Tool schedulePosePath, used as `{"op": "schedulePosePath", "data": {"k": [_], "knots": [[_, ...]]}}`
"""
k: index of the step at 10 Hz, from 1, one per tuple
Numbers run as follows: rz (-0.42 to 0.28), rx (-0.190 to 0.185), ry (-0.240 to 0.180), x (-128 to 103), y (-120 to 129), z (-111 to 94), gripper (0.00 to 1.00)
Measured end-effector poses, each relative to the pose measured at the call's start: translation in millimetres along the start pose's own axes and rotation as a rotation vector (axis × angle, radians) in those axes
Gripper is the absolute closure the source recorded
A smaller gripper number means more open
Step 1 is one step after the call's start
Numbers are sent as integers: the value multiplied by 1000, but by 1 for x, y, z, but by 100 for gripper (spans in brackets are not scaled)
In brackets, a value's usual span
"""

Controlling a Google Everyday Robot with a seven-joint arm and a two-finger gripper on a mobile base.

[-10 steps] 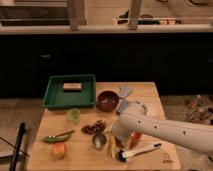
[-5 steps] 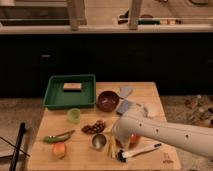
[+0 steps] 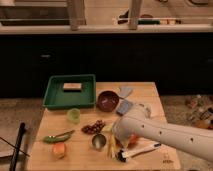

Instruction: Stack cups into tray

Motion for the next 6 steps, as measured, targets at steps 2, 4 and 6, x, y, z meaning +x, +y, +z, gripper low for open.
{"op": "schedulePosePath", "data": {"k": [2,4,6], "knots": [[-73,-7,-16,-10,-16,3,20],[-129,-18,-26,-19,-29,3,20],[-162,-29,-31,-25,-35,1,20]]}}
